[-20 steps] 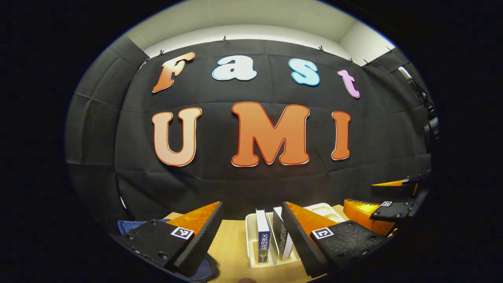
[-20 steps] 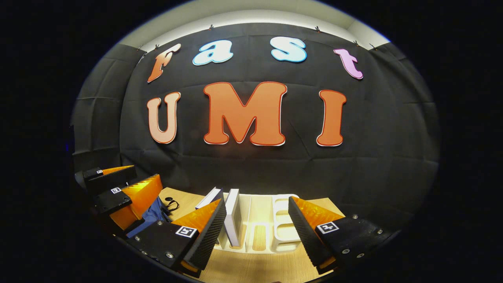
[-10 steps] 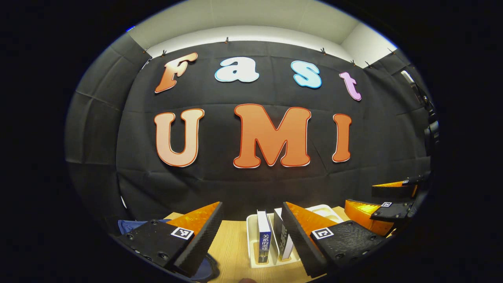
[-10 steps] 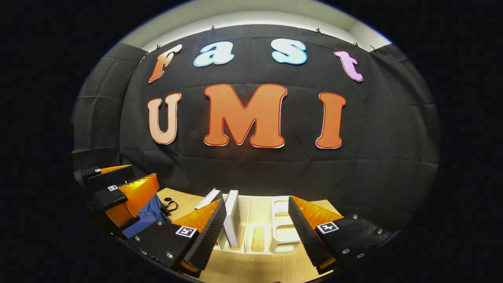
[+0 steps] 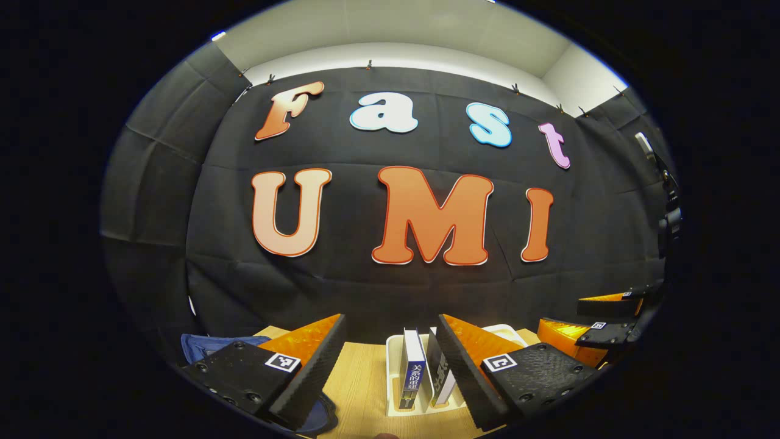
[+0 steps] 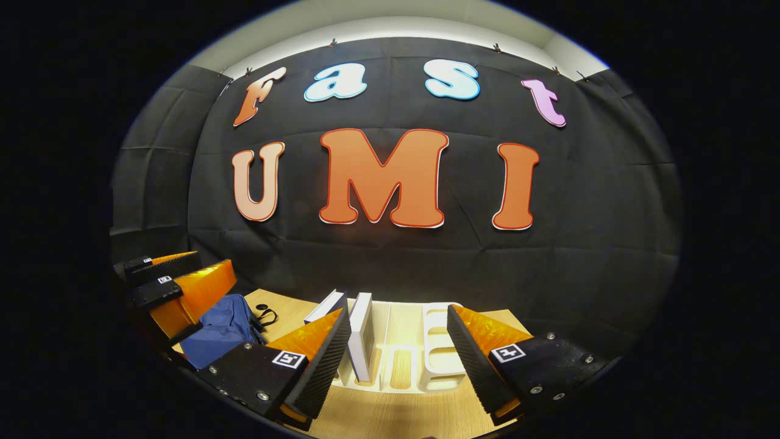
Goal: Open the schoolbag, grab two books from the bookshelf and put them into the schoolbag.
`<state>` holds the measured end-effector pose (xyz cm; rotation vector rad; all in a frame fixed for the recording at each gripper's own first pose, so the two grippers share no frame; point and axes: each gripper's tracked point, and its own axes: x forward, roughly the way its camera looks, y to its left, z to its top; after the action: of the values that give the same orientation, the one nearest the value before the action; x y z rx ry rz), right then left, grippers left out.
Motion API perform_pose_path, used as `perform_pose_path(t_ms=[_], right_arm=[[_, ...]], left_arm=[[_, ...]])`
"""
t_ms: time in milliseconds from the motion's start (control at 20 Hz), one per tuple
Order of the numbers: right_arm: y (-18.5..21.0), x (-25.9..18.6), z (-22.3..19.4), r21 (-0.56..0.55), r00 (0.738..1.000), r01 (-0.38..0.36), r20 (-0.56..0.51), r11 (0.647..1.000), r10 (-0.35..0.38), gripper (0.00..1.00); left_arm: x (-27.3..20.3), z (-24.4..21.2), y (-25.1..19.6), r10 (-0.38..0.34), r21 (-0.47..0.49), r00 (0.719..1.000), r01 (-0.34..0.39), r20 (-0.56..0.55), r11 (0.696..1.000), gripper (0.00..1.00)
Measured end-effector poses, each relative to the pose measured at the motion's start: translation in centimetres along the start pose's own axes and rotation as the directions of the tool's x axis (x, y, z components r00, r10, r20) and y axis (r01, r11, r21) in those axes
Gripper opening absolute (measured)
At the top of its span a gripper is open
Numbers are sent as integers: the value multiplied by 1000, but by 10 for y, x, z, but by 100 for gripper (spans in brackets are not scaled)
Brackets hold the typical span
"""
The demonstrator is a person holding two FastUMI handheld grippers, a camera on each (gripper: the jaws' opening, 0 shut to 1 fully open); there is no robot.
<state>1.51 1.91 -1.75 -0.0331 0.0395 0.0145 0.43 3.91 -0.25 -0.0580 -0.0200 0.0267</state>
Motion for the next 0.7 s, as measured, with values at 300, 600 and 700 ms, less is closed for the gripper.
perform_pose_path(t_ms=[300, 600, 700], right_arm=[[6, 0, -8, 0, 1000, -12, -18, 1000, 12, 94], [6, -1, -19, 8, 999, -14, -43, 1000, 14, 95], [7, 1, -23, 11, 999, -19, -51, 1000, 19, 95]], left_arm=[[0, 9, 10, -19, 25, 1000, 19, 18, 1000, 94], [0, -20, 45, 15, 76, 997, -9, -77, 997, 94], [0, -46, 54, 20, 128, 989, -1, -147, 992, 94]])
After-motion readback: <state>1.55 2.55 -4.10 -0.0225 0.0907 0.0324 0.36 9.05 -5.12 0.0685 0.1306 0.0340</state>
